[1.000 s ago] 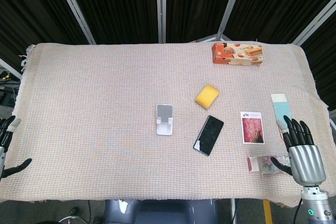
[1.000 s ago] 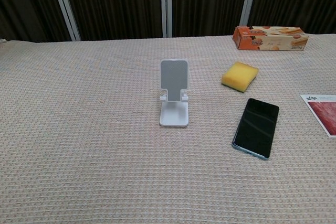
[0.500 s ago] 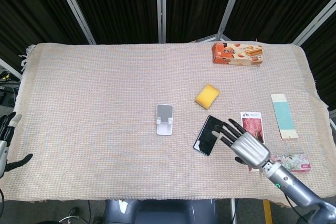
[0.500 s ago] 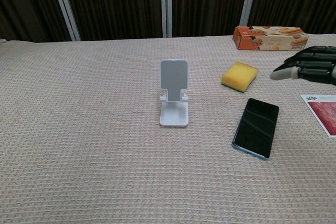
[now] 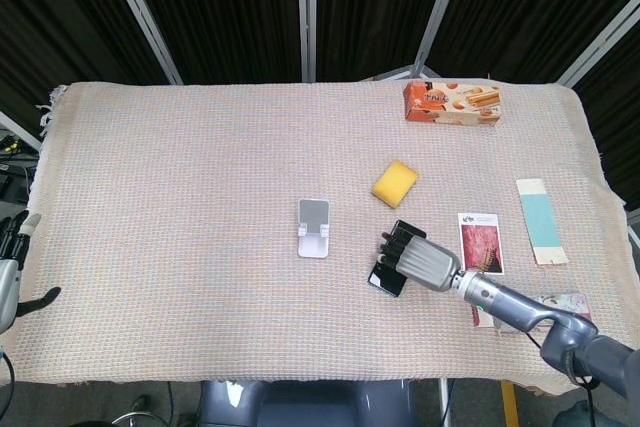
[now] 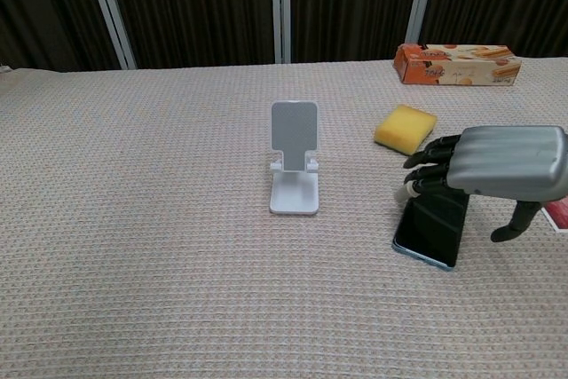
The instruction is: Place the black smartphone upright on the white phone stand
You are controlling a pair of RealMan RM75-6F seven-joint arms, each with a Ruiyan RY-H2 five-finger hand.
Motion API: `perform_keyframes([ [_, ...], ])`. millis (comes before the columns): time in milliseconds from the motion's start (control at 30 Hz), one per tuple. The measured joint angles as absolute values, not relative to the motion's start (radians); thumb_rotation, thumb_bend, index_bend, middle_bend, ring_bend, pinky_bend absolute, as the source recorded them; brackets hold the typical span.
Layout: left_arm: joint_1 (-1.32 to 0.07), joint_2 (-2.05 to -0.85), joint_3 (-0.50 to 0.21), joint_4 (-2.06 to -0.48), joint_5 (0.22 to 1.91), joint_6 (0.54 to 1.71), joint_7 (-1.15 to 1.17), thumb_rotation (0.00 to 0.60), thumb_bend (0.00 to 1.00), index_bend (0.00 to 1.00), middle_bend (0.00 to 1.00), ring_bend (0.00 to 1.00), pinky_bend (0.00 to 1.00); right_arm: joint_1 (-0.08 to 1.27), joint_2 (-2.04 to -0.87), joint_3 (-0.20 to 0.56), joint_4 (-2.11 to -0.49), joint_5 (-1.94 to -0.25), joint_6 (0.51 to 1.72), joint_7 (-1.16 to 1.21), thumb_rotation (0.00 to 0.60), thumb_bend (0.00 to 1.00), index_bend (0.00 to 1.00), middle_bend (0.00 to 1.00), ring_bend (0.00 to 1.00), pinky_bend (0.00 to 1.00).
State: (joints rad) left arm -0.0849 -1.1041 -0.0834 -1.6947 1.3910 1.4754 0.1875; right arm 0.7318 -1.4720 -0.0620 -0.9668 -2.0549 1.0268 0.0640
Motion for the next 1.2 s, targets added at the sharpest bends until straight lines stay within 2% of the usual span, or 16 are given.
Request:
perform_keyframes([
  [133, -0.088, -1.109, -0.088, -1.687, 1.374, 1.468, 0.194, 0.6, 0.0, 0.0, 0.0, 0.0, 0.0, 0.763, -1.527, -0.092, -0.865, -2.06, 1.047, 0.102, 0.6, 0.0, 0.2, 0.21, 0.12, 0.2],
  [400, -0.096, -1.115, -0.094, -1.677, 1.352, 1.451, 0.198, 0.6, 0.0, 0.0, 0.0, 0.0, 0.0, 0.789, -1.579, -0.132, -0.769, -2.05, 1.088, 0.153, 0.6, 0.0, 0.22, 0.22, 0.13, 0.22],
  [500, -0.098, -1.117, -0.094, -1.676, 1.35, 1.45, 0.2, 0.6, 0.0, 0.0, 0.0, 0.0, 0.0, 0.793, -1.595, -0.143, -0.739, -2.043, 1.103, 0.159, 0.6, 0.02, 0.31, 0.29, 0.19, 0.24],
  [567, -0.099, -1.117, -0.094, -1.676, 1.349, 1.45, 0.201, 0.6, 0.0, 0.0, 0.0, 0.0, 0.0, 0.795, -1.605, -0.15, -0.72, -2.04, 1.119, 0.162, 0.6, 0.06, 0.4, 0.36, 0.25, 0.26],
  [667, -0.1, -1.118, -0.093, -1.676, 1.347, 1.448, 0.202, 0.6, 0.0, 0.0, 0.0, 0.0, 0.0, 0.797, -1.618, -0.162, -0.686, -2.041, 1.149, 0.162, 0.6, 0.12, 0.47, 0.44, 0.32, 0.28],
  [933, -0.1, -1.118, -0.09, -1.68, 1.348, 1.449, 0.205, 0.6, 0.0, 0.0, 0.0, 0.0, 0.0, 0.794, -1.635, -0.187, -0.622, -2.047, 1.252, 0.157, 0.6, 0.14, 0.49, 0.47, 0.36, 0.29],
  [1200, -0.094, -1.108, -0.086, -1.688, 1.363, 1.46, 0.185, 0.6, 0.0, 0.0, 0.0, 0.0, 0.0, 0.785, -1.589, -0.187, -0.648, -2.037, 1.34, 0.09, 0.6, 0.14, 0.5, 0.48, 0.36, 0.3],
])
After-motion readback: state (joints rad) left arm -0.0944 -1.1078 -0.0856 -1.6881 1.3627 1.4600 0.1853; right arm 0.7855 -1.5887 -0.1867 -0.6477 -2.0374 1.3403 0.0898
